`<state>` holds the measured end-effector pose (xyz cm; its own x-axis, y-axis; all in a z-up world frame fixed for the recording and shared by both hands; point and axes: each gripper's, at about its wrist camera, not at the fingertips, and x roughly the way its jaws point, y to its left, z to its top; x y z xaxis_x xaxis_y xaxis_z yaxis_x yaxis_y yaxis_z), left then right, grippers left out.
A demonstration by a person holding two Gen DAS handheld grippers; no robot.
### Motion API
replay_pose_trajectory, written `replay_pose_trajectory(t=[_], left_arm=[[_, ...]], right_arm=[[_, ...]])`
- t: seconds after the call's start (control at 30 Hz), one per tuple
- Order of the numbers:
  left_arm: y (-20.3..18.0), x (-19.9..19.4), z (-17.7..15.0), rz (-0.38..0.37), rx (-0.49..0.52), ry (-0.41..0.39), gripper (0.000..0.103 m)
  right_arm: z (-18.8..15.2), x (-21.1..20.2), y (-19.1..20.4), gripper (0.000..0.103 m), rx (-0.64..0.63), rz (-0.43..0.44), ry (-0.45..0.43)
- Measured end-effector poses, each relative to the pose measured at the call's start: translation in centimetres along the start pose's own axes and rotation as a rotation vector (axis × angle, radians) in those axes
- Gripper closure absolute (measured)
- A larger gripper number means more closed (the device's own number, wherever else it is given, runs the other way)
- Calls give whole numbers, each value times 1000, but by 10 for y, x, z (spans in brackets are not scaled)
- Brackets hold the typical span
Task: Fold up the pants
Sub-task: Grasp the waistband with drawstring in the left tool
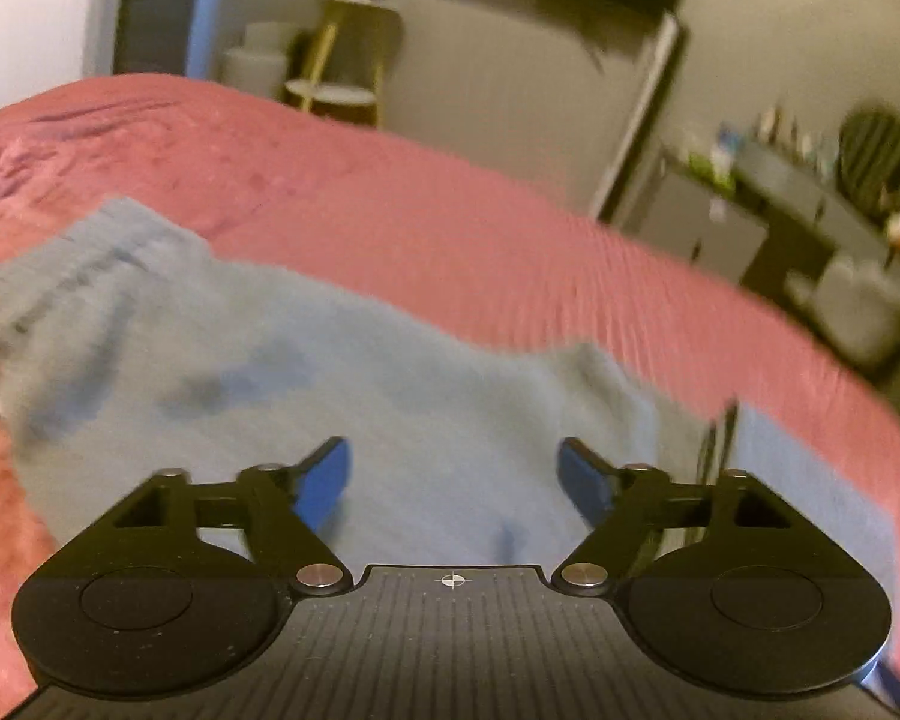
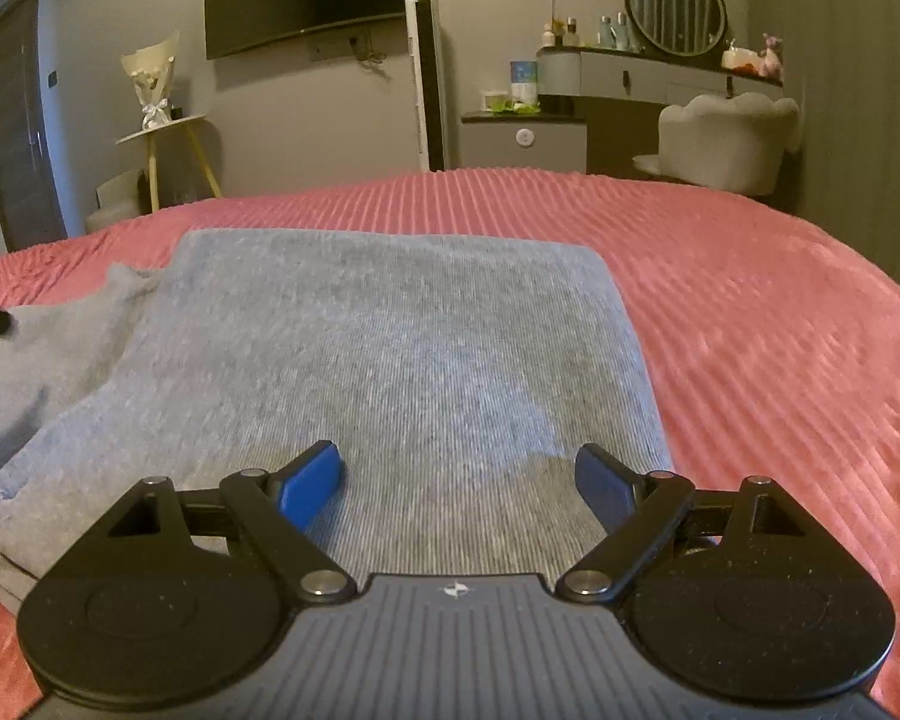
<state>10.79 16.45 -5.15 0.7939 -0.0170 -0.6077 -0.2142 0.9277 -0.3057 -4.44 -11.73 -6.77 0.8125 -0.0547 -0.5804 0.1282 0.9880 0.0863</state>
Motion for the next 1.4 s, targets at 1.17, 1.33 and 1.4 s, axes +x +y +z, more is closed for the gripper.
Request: replay_pose_trajectory(t=[1.17,1.33,1.4], left_arm=[[256,4,-11,-393,-683,-60,4],[267,7,-23,-512,-727,-114,5],[272,9,-23,-496,-735,-86,11]], right_arm=[[-6,3,0,17,11,-16,-55],[-6,3,0,17,11,-16,-55],[-6,3,0,17,11,-16,-55]])
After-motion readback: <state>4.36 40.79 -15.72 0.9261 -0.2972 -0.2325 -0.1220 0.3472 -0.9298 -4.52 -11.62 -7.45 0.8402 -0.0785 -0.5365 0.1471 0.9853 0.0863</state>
